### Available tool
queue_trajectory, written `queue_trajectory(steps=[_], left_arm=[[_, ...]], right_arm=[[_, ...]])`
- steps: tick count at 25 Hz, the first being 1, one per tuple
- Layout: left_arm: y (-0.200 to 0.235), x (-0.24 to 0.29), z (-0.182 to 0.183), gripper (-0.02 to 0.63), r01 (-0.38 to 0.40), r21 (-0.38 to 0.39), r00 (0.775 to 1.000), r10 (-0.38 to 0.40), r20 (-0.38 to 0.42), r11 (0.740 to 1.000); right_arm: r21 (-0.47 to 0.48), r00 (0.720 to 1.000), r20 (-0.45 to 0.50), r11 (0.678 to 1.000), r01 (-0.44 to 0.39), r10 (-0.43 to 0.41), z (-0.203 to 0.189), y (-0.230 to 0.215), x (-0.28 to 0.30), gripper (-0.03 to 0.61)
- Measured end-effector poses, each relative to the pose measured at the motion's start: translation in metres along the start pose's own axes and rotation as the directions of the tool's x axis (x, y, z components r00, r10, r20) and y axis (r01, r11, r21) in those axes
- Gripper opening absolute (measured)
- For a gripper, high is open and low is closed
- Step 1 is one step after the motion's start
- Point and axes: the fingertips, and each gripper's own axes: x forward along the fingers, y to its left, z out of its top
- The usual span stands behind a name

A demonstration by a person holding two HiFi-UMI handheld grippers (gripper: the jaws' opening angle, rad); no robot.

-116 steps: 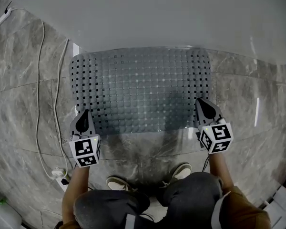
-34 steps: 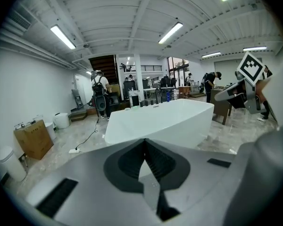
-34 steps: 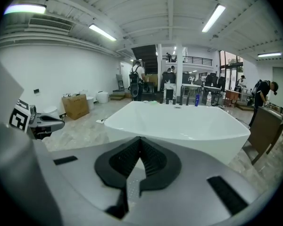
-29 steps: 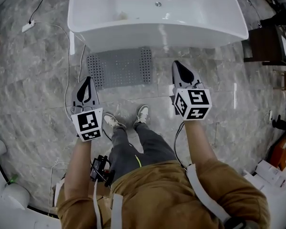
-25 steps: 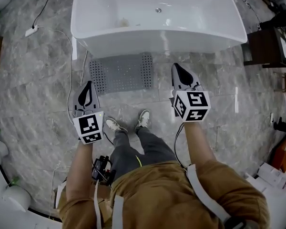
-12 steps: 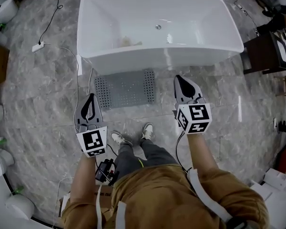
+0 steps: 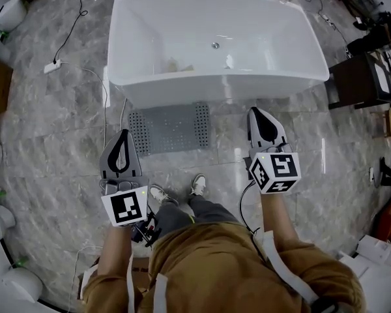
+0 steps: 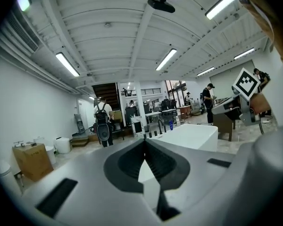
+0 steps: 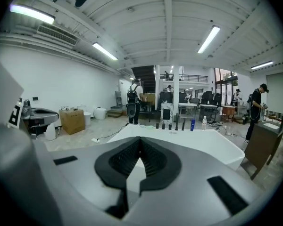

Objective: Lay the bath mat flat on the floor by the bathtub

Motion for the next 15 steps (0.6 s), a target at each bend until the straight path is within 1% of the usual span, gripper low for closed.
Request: queue_trajectory(steps=[4,9,12,15], left_arm=[[0.010,-0.008,0.025,0.005,-0.001,-0.005,0.999,0.001,0.033,1.000],[0.026,-0.016,0.045,0.005,-0.017,0.016,0.998,0.016,0.067,1.000],[0.038,-0.022,0.057,0.005,-0.030,0.037,0.995,0.026,0.095,0.999],[0.046,-0.030,0.067,0.005,-0.040,0.028,0.994,0.037,0.105,0.999]], right_arm=[[-0.008,0.999,0.046,1.000,0.009,-0.008,0.026,-0.003,-0.011,0.005],[0.005,0.997,0.073,1.000,0.026,-0.027,0.040,-0.011,-0.023,0.005],[-0.014,0.995,0.097,1.000,0.025,-0.023,0.054,-0.012,-0.032,0.005],[-0.036,0.993,0.121,0.999,0.023,-0.018,0.069,-0.014,-0.042,0.005]])
